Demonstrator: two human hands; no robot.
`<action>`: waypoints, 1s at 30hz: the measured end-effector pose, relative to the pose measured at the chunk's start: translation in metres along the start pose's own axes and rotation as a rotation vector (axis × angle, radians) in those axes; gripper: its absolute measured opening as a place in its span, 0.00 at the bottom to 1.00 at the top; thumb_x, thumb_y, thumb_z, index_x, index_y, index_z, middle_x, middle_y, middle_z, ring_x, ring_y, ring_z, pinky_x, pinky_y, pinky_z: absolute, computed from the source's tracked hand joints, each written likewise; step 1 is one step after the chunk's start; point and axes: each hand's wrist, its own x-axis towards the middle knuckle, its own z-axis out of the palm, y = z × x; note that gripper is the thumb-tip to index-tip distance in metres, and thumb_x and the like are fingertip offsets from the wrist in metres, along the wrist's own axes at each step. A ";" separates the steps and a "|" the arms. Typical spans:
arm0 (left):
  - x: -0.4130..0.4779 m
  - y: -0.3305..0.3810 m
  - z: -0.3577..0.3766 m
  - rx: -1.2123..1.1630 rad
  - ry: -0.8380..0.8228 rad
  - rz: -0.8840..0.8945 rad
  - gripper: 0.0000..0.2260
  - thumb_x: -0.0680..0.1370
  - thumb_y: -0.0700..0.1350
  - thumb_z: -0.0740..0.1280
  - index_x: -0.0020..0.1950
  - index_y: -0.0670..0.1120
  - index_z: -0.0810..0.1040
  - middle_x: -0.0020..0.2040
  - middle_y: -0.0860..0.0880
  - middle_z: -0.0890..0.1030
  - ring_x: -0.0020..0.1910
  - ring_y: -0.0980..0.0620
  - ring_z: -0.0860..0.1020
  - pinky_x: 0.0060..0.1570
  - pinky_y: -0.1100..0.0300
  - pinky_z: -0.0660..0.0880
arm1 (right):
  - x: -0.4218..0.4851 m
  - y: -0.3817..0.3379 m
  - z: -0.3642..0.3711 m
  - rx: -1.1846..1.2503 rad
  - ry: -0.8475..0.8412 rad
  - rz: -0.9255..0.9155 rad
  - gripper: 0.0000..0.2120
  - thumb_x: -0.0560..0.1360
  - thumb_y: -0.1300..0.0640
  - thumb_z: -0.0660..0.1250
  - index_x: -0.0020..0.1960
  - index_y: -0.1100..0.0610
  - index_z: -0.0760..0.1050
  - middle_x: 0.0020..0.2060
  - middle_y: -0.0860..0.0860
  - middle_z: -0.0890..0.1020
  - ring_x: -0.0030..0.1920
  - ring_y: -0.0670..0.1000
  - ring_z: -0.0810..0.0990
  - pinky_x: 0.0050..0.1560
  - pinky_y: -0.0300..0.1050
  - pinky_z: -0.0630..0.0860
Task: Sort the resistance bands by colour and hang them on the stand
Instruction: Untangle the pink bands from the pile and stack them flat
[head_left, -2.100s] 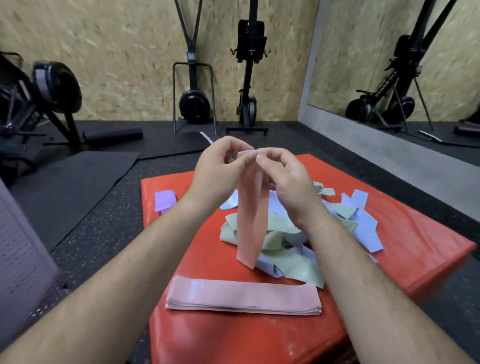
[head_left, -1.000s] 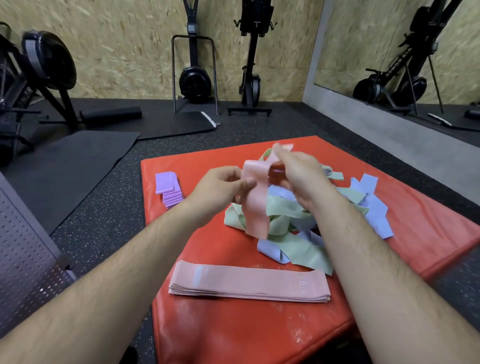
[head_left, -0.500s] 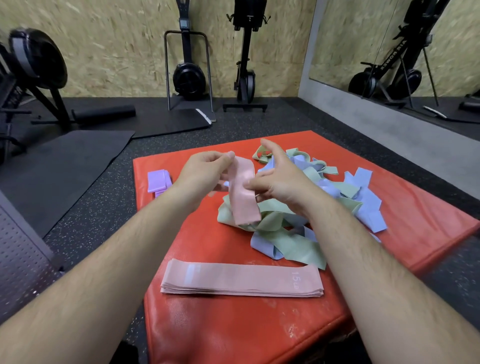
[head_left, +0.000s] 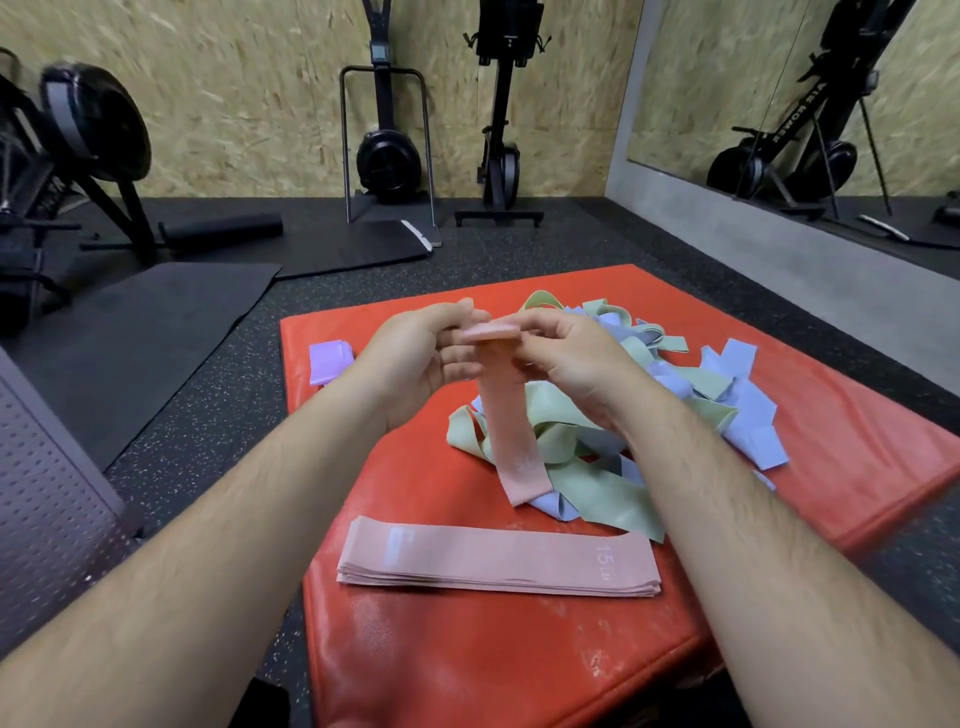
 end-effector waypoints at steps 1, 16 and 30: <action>0.001 0.000 0.000 0.034 0.008 -0.003 0.10 0.82 0.46 0.63 0.48 0.42 0.80 0.37 0.47 0.79 0.32 0.52 0.76 0.35 0.59 0.78 | 0.001 0.000 0.000 -0.041 0.032 -0.014 0.09 0.79 0.63 0.66 0.54 0.56 0.84 0.40 0.50 0.81 0.34 0.42 0.77 0.40 0.37 0.76; -0.011 0.002 -0.008 0.547 0.099 0.261 0.08 0.79 0.48 0.71 0.47 0.44 0.82 0.33 0.55 0.81 0.29 0.63 0.75 0.31 0.67 0.70 | 0.002 0.012 0.008 -0.254 -0.083 -0.043 0.08 0.79 0.54 0.67 0.51 0.59 0.77 0.37 0.54 0.77 0.40 0.51 0.76 0.48 0.51 0.73; -0.001 -0.014 -0.077 0.394 0.375 0.183 0.05 0.79 0.46 0.69 0.47 0.45 0.78 0.41 0.49 0.79 0.41 0.49 0.75 0.39 0.56 0.72 | -0.026 0.013 -0.049 -0.604 -0.110 0.092 0.04 0.74 0.52 0.75 0.46 0.49 0.81 0.39 0.42 0.83 0.39 0.41 0.79 0.39 0.34 0.72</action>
